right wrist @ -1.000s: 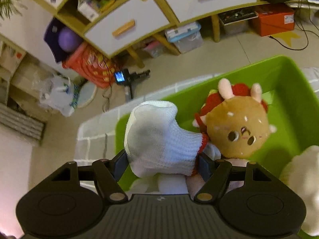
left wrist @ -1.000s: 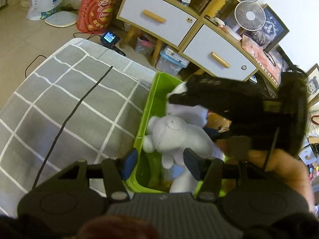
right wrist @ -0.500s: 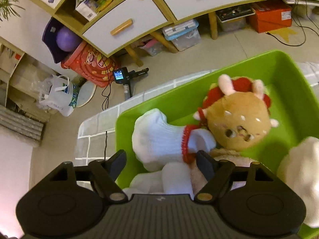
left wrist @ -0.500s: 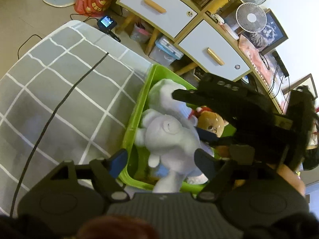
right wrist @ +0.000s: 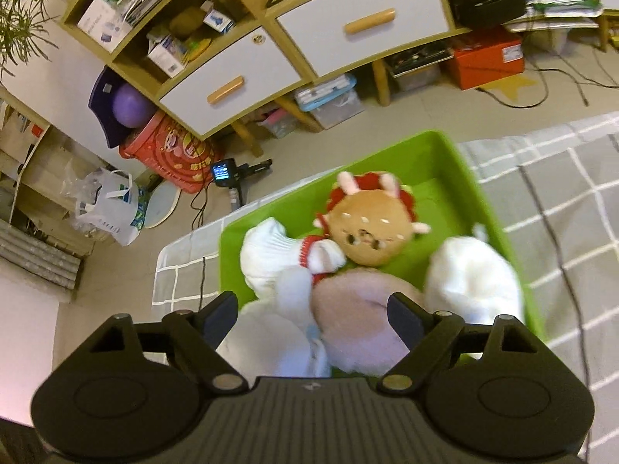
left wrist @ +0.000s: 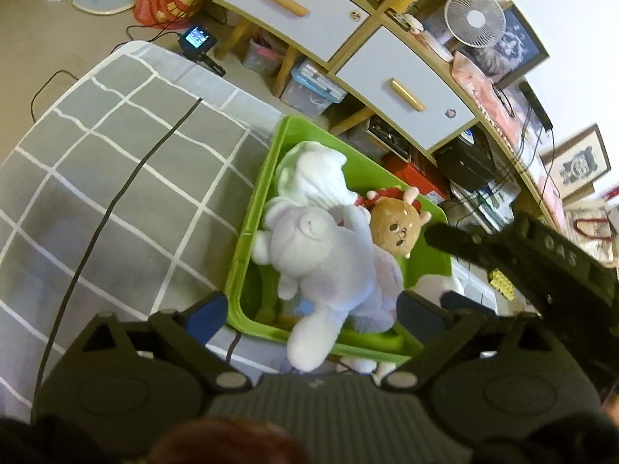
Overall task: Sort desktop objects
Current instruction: 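Release the bear in the bin while the right tool releases the knit toy, then grasp the red-cuffed knit toy with the left tool while the right tool grasps the brown-eared dog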
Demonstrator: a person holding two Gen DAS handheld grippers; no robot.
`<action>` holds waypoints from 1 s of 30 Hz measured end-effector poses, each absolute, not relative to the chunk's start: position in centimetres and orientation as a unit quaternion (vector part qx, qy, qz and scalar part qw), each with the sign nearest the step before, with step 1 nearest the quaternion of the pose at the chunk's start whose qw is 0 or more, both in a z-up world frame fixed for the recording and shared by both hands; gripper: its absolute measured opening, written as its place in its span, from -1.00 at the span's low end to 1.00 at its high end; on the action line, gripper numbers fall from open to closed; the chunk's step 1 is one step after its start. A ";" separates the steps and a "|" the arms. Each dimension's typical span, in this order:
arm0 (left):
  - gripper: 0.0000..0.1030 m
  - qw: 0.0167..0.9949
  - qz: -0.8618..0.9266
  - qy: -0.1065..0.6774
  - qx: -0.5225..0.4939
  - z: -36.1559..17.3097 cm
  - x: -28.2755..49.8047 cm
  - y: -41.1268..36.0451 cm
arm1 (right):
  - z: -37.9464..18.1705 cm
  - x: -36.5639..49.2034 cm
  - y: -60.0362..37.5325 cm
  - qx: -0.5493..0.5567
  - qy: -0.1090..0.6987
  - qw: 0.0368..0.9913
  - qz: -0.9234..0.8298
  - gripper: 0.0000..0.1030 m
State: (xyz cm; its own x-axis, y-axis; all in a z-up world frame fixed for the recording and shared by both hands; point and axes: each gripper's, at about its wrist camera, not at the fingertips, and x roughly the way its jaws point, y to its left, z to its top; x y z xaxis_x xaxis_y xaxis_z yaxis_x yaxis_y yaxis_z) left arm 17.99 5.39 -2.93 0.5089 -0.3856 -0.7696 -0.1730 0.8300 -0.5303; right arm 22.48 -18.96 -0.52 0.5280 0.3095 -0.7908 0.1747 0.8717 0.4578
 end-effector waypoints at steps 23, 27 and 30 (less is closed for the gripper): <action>0.99 0.831 -0.114 0.514 -0.176 -1.7 13.8 2.9 | -3.0 11.4 -23.7 0.298 0.485 0.822 0.000 0.67; 0.99 0.832 -0.110 0.522 -0.155 -2.1 13.2 2.9 | -3.1 10.4 -24.6 0.319 0.490 0.811 -0.008 0.67; 0.99 0.837 -0.106 0.522 -0.127 -2.2 12.7 2.6 | -2.4 9.4 -25.2 0.328 0.487 0.809 -0.013 0.67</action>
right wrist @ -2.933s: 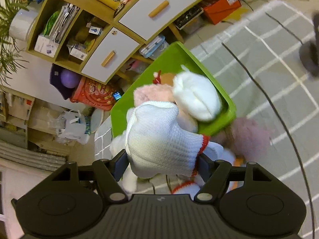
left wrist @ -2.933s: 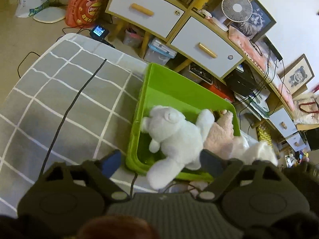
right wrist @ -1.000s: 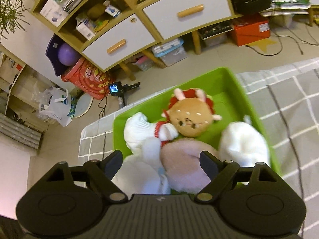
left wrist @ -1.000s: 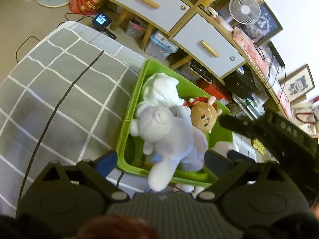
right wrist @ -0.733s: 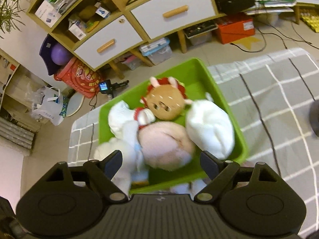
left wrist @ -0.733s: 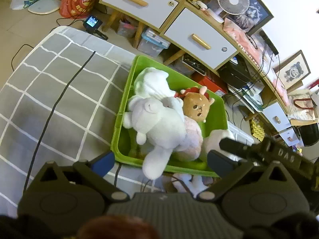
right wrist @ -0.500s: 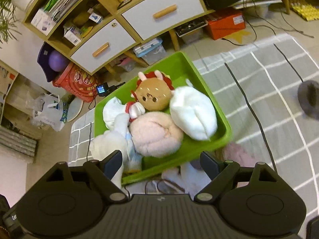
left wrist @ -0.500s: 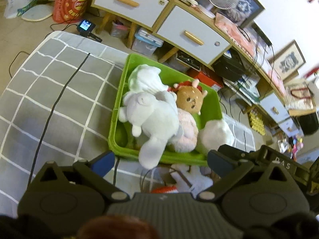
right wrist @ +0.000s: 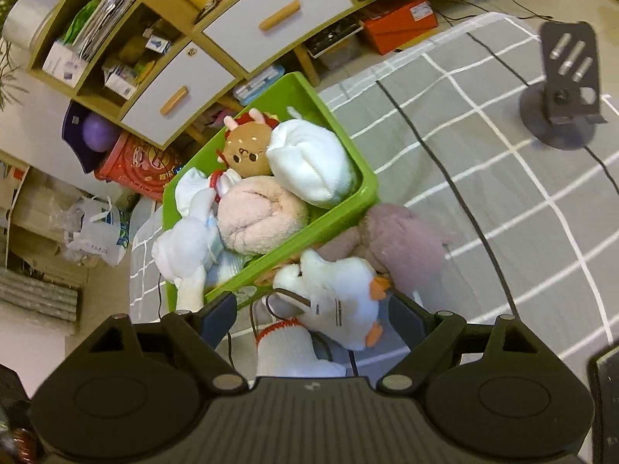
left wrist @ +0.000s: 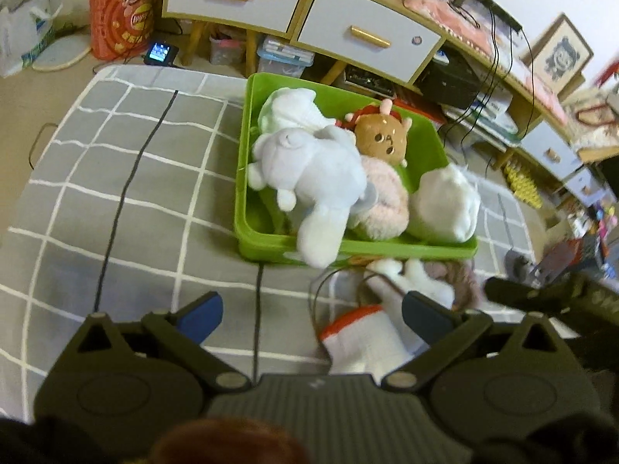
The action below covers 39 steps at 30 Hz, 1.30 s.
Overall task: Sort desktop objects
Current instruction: 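Grasp the red-cuffed knit toy with the left tool while the right tool grasps the brown-eared dog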
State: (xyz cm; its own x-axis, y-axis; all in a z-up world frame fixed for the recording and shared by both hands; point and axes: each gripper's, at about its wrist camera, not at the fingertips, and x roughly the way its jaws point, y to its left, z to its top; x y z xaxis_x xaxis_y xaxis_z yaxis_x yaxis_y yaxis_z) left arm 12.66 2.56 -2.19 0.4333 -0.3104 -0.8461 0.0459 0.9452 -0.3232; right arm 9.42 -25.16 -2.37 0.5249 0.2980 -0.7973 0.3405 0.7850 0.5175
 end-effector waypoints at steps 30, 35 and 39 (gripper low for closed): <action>0.99 0.798 -0.120 0.579 -0.118 -5.9 10.9 0.2 | -7.0 4.4 -23.5 0.274 0.591 0.758 0.020 0.82; 0.99 0.791 -0.118 0.586 -0.128 -6.5 10.9 -0.5 | -8.3 3.7 -22.1 0.227 0.617 0.753 0.029 0.82; 0.98 0.788 -0.127 0.589 -0.129 -6.8 10.8 -1.6 | -8.9 3.4 -21.6 0.224 0.625 0.747 0.043 0.82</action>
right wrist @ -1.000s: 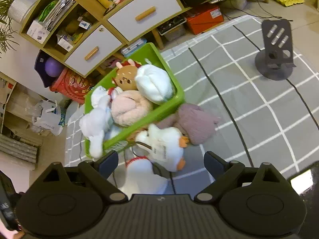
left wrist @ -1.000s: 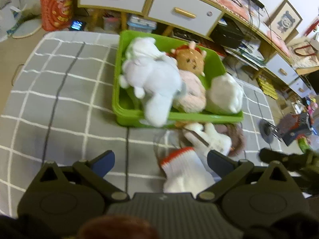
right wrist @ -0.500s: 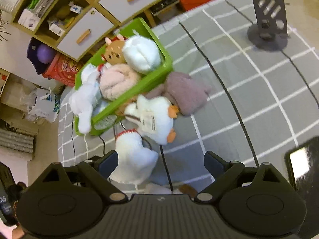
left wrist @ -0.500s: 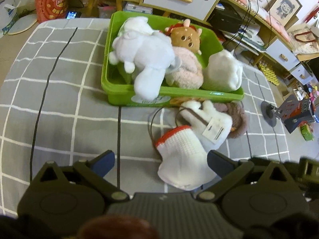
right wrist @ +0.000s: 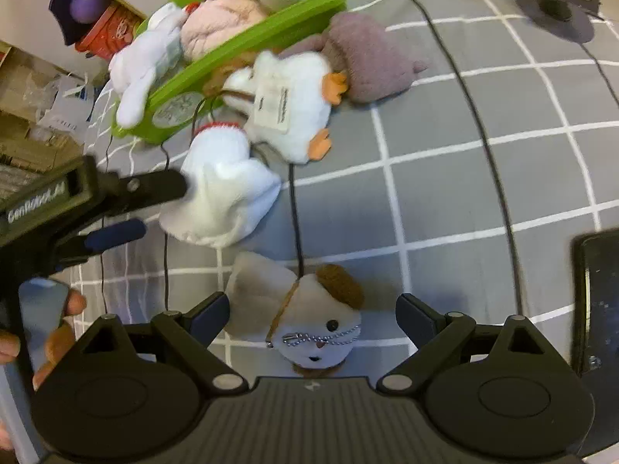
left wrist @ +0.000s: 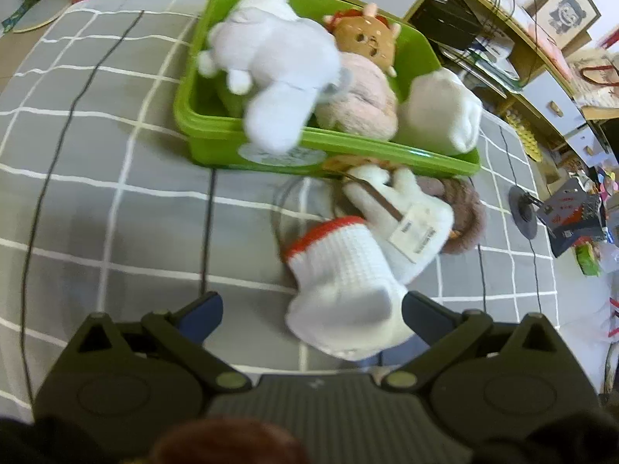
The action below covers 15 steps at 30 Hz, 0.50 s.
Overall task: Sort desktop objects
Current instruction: 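Grasp the red-cuffed knit toy with the left tool while the right tool grasps the brown-eared dog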
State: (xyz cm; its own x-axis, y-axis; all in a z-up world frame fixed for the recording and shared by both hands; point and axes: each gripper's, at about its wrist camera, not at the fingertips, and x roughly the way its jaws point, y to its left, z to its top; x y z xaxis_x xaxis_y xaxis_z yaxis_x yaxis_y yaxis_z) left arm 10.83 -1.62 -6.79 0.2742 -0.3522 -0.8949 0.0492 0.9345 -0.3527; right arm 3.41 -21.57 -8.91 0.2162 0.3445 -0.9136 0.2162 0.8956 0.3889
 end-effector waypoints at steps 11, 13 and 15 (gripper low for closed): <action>0.83 0.774 -0.129 0.602 -0.149 -8.2 11.4 -3.3 | -10.4 3.1 -20.3 0.226 0.643 0.729 0.067 0.82; 0.79 0.771 -0.129 0.605 -0.151 -8.5 11.5 -3.4 | -10.5 3.0 -20.0 0.221 0.644 0.729 0.071 0.82; 0.76 0.769 -0.129 0.606 -0.154 -8.6 11.7 -3.5 | -10.5 2.9 -19.7 0.214 0.643 0.732 0.073 0.82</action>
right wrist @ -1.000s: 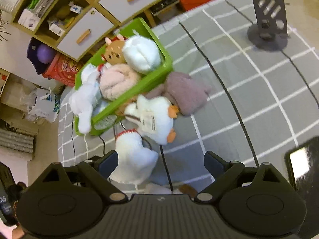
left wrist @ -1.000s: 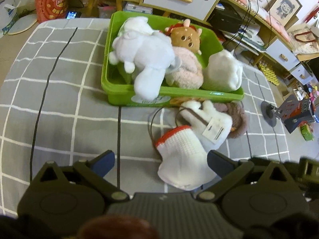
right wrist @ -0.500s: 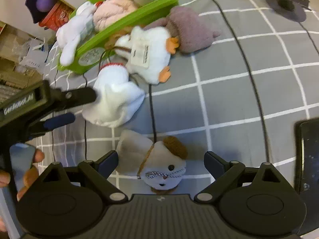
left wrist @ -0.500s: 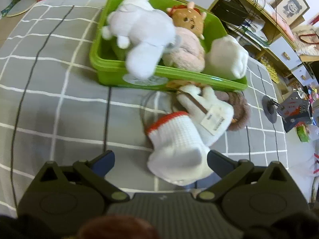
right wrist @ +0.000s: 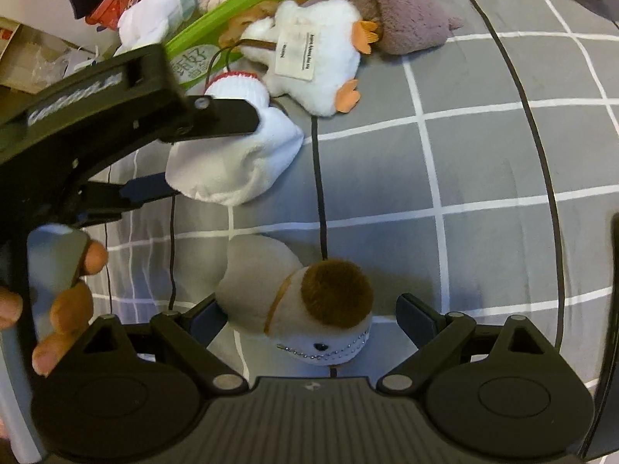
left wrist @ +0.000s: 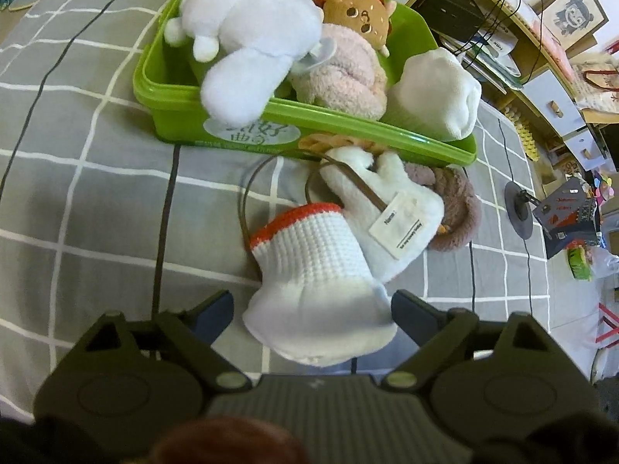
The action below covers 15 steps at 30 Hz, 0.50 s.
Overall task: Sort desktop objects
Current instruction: 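Grasp the red-cuffed knit toy with the left tool while the right tool grasps the brown-eared dog, then carry the knit toy to the bin while the right tool carries the dog there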
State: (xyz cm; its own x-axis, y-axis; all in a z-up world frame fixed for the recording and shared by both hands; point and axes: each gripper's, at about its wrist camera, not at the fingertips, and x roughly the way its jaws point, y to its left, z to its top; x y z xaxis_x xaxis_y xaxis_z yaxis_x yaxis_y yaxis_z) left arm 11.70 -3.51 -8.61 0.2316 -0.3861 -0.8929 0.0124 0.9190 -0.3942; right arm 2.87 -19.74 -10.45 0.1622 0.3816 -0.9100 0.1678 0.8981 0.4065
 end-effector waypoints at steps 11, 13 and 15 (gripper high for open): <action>0.34 0.762 -0.145 0.609 -0.167 -9.1 11.7 -3.6 | -10.2 2.4 -18.5 0.200 0.635 0.739 0.102 0.45; 0.30 0.762 -0.145 0.608 -0.171 -9.0 11.7 -3.6 | -10.1 2.3 -18.1 0.190 0.632 0.745 0.103 0.44; 0.29 0.762 -0.145 0.607 -0.173 -9.0 11.7 -3.4 | -10.0 2.2 -18.0 0.186 0.630 0.747 0.103 0.43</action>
State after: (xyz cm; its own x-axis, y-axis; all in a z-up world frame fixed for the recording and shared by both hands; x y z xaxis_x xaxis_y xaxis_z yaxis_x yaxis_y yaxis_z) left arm 11.71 -3.42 -8.96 0.2205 -0.4307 -0.8752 0.0116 0.8983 -0.4391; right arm 2.23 -17.98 -9.97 0.1863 0.3880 -0.9026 0.0809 0.9095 0.4077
